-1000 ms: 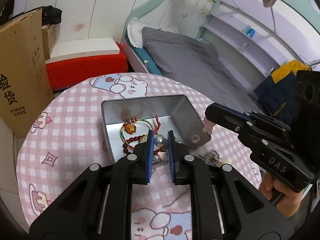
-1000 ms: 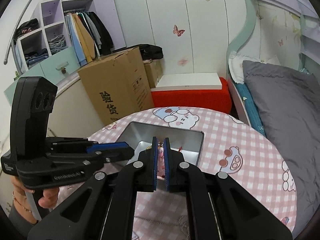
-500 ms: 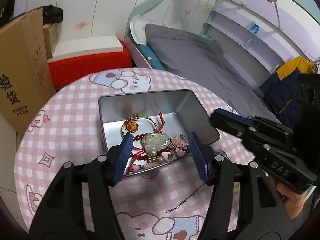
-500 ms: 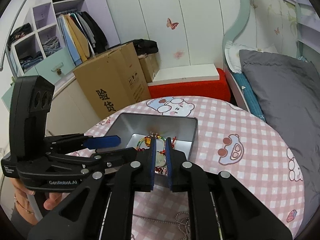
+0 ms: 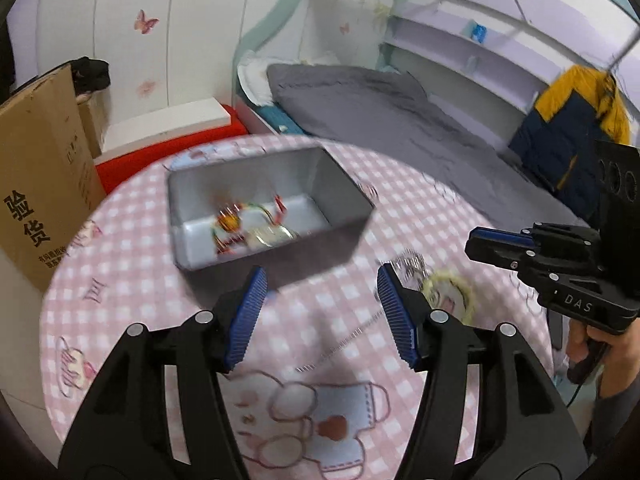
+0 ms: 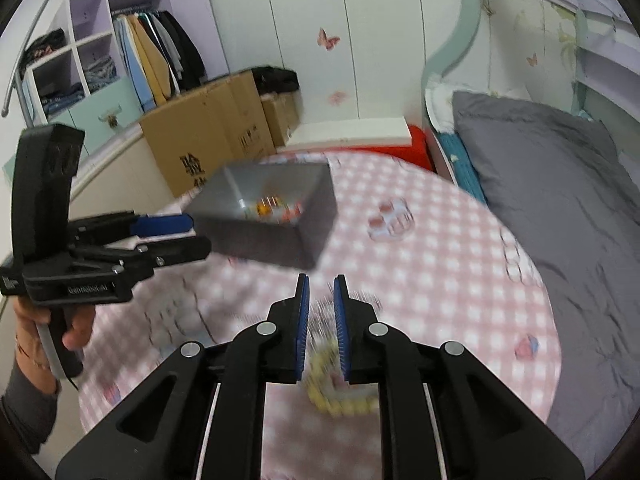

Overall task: Organize jewelry
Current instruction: 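Grasp the tangled silver chains with the right tool and lift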

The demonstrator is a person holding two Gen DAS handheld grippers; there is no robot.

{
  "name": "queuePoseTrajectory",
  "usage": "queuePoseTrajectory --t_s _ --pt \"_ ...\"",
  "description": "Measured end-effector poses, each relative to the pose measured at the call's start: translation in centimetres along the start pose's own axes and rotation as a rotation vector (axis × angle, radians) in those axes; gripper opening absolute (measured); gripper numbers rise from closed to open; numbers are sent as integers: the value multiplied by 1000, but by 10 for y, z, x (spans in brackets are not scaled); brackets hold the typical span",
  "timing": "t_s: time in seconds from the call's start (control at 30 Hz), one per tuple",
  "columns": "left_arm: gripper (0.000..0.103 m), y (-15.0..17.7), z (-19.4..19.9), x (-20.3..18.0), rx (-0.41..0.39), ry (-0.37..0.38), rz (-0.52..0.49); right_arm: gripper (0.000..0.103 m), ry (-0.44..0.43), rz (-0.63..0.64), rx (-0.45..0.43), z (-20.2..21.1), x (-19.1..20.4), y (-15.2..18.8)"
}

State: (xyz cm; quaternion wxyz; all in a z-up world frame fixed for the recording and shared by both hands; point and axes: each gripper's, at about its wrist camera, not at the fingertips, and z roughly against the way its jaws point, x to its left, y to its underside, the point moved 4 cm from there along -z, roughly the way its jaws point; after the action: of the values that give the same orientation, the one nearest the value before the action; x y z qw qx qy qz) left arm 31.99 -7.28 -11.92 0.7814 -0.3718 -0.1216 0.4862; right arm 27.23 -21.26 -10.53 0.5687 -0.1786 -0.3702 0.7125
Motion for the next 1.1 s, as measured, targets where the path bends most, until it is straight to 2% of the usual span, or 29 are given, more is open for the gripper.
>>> queuePoseTrajectory --t_s 0.13,0.27,0.57,0.83,0.87,0.9,0.93,0.97,1.1 --pt "58 15 -21 -17 67 12 -26 11 25 -25 45 -4 -15 22" --pt "58 20 -32 -28 97 18 -45 11 61 -28 71 -8 -26 34" --pt "58 38 -43 -16 132 -29 -22 22 33 36 79 -35 -13 18" --pt "58 39 -35 1 120 -9 16 23 100 117 132 -72 -12 15" --pt "58 39 -35 2 120 -4 20 21 102 129 142 -75 -12 17" --pt "58 39 -35 3 120 -3 22 13 107 140 139 -75 -11 17" --pt "58 39 -34 5 118 -4 25 11 111 150 140 -75 -10 17" --pt "58 39 -33 8 118 -1 29 3 121 158 133 -74 -9 16" --pt "58 40 -29 11 112 9 40 3 89 134 102 -63 -7 9"
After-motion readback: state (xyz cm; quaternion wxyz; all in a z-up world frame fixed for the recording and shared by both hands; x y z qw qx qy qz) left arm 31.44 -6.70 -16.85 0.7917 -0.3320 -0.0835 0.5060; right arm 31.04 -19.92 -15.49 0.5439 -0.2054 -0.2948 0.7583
